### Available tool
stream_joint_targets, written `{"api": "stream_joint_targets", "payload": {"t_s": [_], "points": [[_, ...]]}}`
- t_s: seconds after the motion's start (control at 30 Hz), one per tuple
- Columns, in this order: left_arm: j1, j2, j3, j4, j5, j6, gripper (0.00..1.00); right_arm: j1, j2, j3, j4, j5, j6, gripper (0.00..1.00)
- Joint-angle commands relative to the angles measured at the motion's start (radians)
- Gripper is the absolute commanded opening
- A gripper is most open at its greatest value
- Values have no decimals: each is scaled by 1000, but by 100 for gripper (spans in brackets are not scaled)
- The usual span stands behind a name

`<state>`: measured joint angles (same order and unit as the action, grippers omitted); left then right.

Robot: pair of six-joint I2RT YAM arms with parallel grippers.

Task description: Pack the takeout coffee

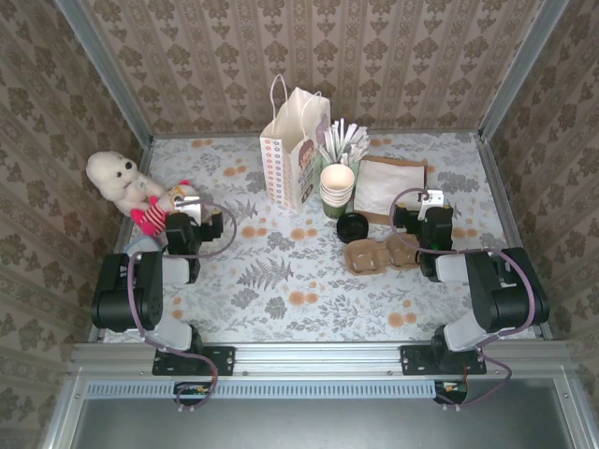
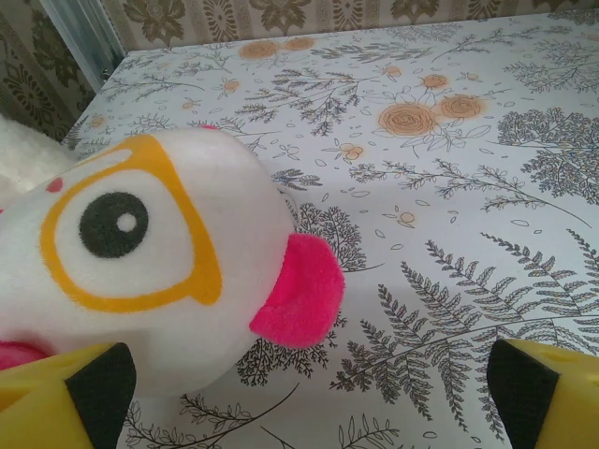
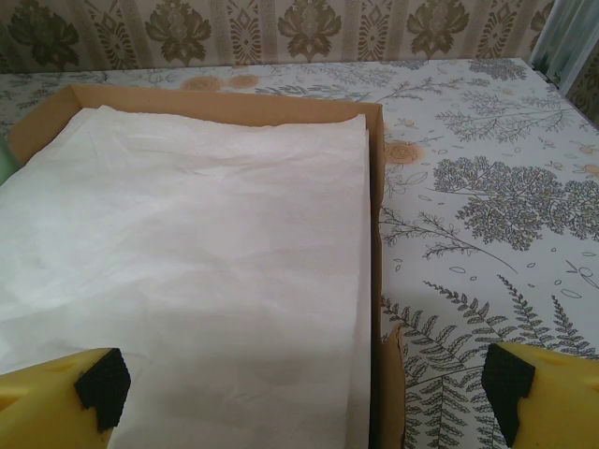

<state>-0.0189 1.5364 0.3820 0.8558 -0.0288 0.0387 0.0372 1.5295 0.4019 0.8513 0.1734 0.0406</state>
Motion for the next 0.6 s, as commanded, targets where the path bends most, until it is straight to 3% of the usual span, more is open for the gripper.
{"api": "stream_joint_targets", "payload": {"t_s": [0.0,0.57], "points": [[-1,1,24,-3,14,13,100,1,-1,-9,32,12,10,100],[-1,2,25,-3,14,15,100,-3,0,-7,29,1,12,100]]}}
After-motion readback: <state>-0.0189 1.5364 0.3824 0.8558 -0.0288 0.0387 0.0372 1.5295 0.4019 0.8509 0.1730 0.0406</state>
